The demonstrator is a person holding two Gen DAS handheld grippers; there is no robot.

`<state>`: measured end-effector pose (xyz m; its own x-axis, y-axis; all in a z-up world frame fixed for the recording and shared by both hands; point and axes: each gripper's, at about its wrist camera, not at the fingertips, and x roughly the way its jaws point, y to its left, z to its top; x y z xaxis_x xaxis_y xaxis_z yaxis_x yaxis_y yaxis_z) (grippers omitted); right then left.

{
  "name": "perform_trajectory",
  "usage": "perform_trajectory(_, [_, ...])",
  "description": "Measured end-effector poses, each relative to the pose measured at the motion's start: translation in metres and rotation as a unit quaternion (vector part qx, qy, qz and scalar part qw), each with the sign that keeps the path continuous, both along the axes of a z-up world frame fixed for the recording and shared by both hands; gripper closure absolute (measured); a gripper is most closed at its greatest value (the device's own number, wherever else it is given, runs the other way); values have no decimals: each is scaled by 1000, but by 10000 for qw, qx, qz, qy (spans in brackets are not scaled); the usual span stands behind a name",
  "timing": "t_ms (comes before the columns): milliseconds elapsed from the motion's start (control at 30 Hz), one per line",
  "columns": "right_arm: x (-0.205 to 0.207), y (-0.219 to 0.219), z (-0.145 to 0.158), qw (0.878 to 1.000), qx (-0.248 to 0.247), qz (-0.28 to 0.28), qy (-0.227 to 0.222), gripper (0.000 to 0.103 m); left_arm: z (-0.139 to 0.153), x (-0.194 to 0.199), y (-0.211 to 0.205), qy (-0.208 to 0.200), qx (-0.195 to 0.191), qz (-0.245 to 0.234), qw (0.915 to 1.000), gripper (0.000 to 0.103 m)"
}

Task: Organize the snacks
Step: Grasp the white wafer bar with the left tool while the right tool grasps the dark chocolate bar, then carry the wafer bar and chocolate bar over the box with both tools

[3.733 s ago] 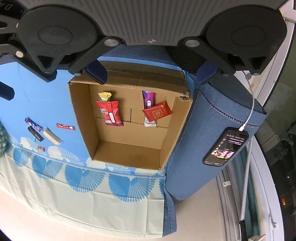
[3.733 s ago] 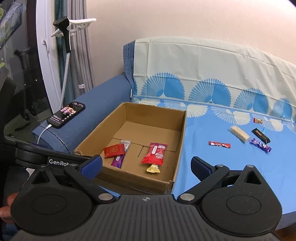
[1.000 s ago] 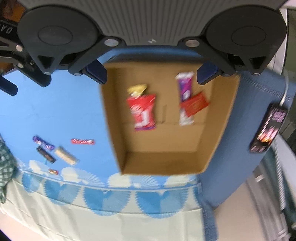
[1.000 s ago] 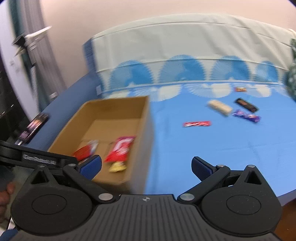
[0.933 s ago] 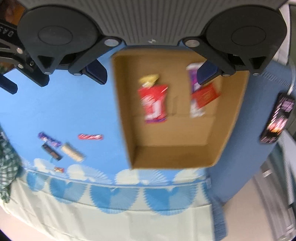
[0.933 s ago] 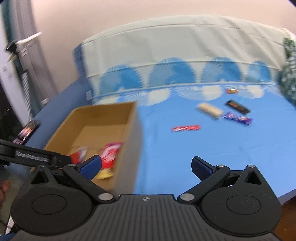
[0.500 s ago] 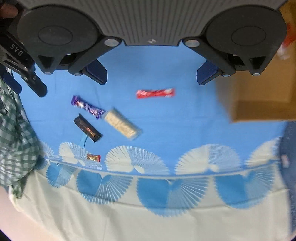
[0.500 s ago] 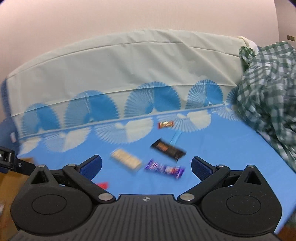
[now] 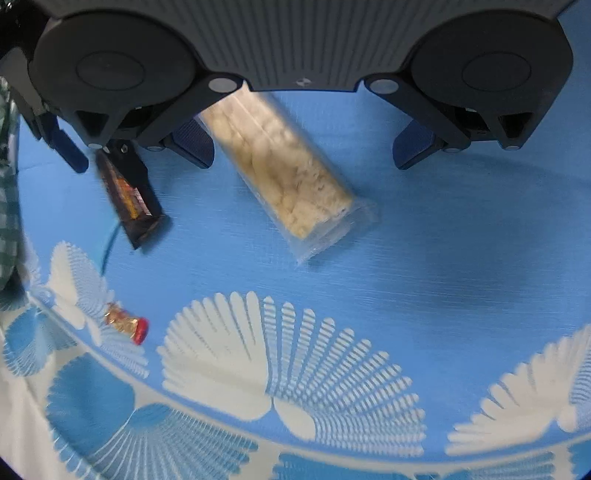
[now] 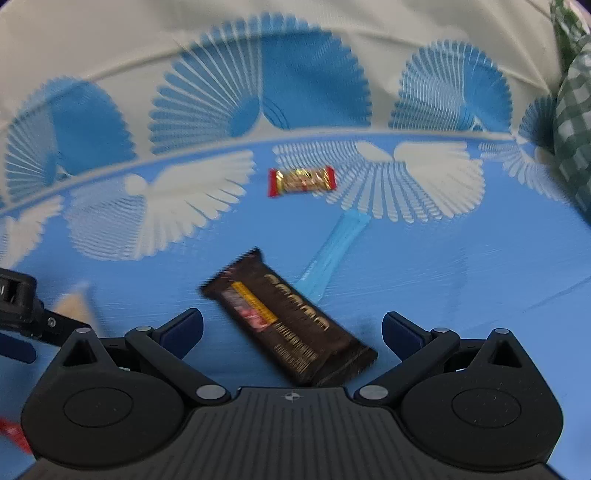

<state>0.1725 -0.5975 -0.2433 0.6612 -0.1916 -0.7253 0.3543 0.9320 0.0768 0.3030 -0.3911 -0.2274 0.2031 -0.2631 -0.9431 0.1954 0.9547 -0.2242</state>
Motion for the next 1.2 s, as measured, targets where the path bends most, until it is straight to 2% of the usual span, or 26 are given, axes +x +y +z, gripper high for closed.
perform_trajectory(67, [4,0,-10,9998,-105,59,138,0,2,-5,-5,-258,87,-43,9996,0])
perform_trajectory(133, [1,5,-13,9993,-333,170,-17,1,0,-10,-10,-377,277,-249,9986,0])
perform_trajectory(233, [-3,4,-10,9994,-282,214,-48,2,1,-16,-14,-528,445,-385,9969,3])
perform_trajectory(267, [-4,5,-9,9992,-304,263,-88,13,4,-18,-11,-601,480,-255,9967,21])
perform_trajectory(300, [-8,9,-6,9985,-352,382,-146,37,7,-20,-10,-712,528,-114,9960,39])
perform_trajectory(333, [-9,12,-2,9980,-404,472,-150,50,13,-20,-7,-711,528,-115,9960,63])
perform_trajectory(367, [-10,16,1,9975,-465,531,-80,62,16,-18,-5,-594,437,-176,9971,63])
perform_trajectory(400, [-11,19,3,9973,-506,527,-33,62,19,-17,-1,-510,289,-149,9982,63])
perform_trajectory(533, [-22,26,17,9979,-555,307,-155,62,39,-25,9,-755,239,-231,9966,63])
perform_trajectory(700, [-60,37,69,9944,-457,-119,-945,62,88,-54,40,-1079,-32,-267,9938,63])
perform_trajectory(900, [-133,83,132,9887,-214,-215,-1471,62,161,-121,95,-1557,-429,-376,9862,63])
perform_trajectory(1067, [-202,145,170,9869,150,-109,-1601,62,208,-195,154,-1948,-465,-481,9786,63])
perform_trajectory(1200, [-255,208,193,9854,325,161,-1661,62,233,-252,205,-2109,-421,-537,9751,63])
